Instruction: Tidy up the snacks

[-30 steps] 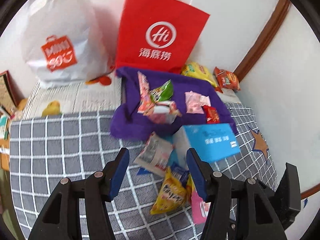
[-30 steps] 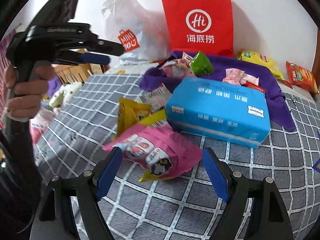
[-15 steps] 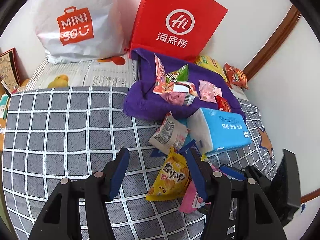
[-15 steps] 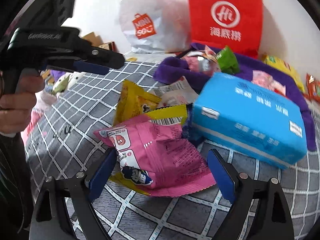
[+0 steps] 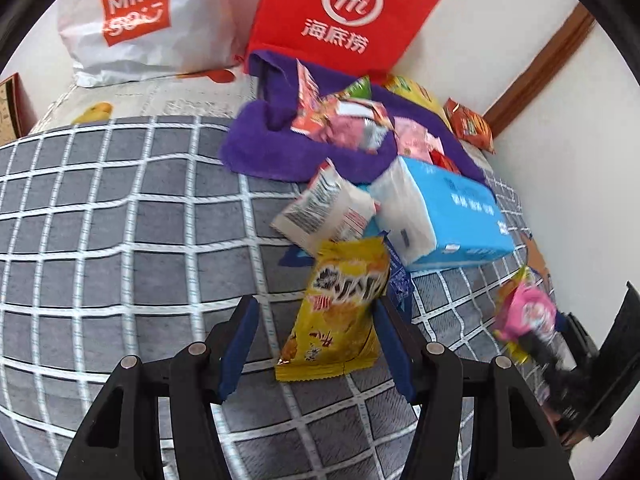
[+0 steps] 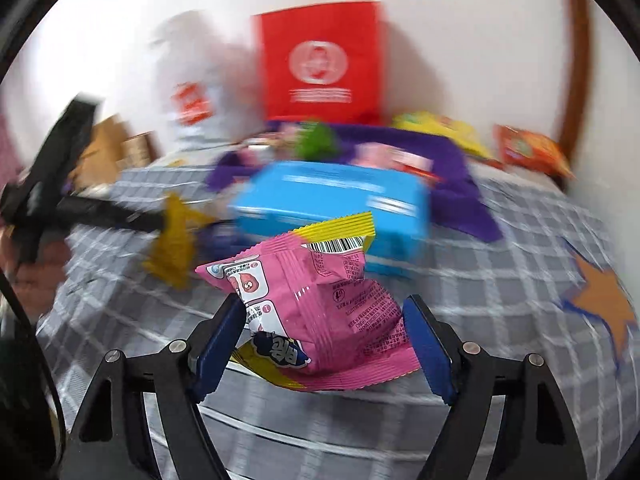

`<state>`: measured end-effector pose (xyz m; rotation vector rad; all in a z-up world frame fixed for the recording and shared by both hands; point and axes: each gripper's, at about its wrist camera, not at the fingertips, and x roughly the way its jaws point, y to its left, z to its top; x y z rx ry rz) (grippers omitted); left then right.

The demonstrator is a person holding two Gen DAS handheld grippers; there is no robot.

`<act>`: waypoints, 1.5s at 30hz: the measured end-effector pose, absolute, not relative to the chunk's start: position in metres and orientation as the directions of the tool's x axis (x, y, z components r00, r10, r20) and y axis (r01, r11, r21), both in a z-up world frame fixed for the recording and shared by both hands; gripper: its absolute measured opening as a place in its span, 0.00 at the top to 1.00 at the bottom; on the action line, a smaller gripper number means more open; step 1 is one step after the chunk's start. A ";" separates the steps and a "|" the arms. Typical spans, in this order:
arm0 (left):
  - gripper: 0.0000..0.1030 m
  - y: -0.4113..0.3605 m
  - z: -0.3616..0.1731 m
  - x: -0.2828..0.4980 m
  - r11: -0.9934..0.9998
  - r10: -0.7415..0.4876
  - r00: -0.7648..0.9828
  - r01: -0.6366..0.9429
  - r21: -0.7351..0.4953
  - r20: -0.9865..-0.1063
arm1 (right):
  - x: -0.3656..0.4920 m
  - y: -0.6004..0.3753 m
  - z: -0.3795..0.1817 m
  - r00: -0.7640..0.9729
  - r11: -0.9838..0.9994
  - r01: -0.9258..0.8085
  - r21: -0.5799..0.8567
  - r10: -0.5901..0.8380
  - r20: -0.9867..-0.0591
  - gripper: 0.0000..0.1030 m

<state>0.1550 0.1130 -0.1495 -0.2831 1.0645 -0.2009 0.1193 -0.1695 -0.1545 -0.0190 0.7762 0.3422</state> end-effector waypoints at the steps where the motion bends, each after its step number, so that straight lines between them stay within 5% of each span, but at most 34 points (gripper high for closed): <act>1: 0.44 0.107 -0.154 0.156 0.943 -0.307 0.465 0.036 -0.330 -0.830 | 0.121 -0.177 -0.158 0.656 0.950 -0.288 0.120 0.287 -0.698 0.22; 7: 0.45 0.082 -0.167 0.161 0.960 -0.273 0.438 0.067 -0.272 -0.856 | 0.125 -0.193 -0.171 0.653 0.957 -0.245 0.156 0.282 -0.703 0.22; 12: 0.58 0.079 -0.163 0.158 0.971 -0.234 0.458 0.063 -0.231 -0.857 | 0.134 -0.185 -0.171 0.654 0.958 -0.244 0.149 0.276 -0.705 0.22; 20: 0.58 0.090 -0.157 0.127 0.980 -0.200 0.491 0.089 -0.179 -0.848 | 0.129 -0.176 -0.169 0.647 0.944 -0.325 0.050 0.261 -0.716 0.18; 45: 0.53 0.091 -0.177 0.123 0.984 -0.166 0.611 0.055 -0.167 -0.774 | 0.167 -0.202 -0.186 0.656 0.950 -0.182 0.253 0.309 -0.688 0.20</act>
